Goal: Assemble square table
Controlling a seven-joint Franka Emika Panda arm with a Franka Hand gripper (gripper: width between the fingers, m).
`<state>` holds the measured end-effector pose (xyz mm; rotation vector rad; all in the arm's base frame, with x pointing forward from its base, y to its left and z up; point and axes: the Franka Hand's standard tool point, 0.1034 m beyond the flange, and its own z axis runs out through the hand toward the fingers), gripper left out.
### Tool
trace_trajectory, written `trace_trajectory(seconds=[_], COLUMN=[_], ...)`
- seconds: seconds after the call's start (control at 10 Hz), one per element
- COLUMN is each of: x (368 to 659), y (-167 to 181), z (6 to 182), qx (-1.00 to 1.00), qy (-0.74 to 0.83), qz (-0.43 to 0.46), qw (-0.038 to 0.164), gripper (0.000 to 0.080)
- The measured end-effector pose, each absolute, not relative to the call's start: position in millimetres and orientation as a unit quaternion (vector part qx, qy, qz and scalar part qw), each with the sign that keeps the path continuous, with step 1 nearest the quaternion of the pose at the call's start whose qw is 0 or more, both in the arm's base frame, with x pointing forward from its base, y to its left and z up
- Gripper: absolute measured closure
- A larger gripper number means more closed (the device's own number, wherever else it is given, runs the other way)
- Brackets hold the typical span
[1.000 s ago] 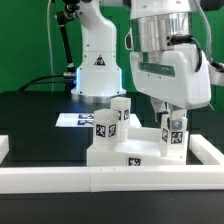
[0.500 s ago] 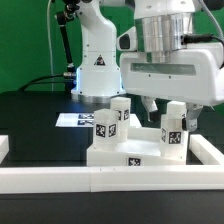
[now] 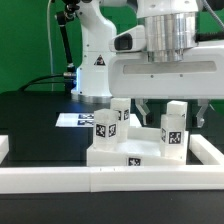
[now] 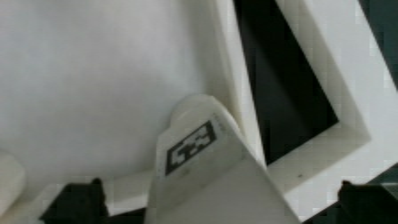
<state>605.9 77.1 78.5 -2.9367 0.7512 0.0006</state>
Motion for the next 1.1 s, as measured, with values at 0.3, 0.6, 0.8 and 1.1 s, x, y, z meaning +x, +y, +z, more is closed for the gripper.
trace_trajectory(seconds=[0.3,0.6,0.8,1.1], x=[605.8,606.8,606.2,606.3], y=[78.5,79.0,79.6,78.9], z=[78.5,78.9,78.5,78.6], qx=[-0.986,-0.996,-0.998,-0.998], qy=[0.161,0.074,0.044,0.045], qz=[-0.005,-0.013,-0.013,-0.013], qw=[0.051,0.045,0.04,0.04], gripper=[0.015,0.015,0.015,0.0431])
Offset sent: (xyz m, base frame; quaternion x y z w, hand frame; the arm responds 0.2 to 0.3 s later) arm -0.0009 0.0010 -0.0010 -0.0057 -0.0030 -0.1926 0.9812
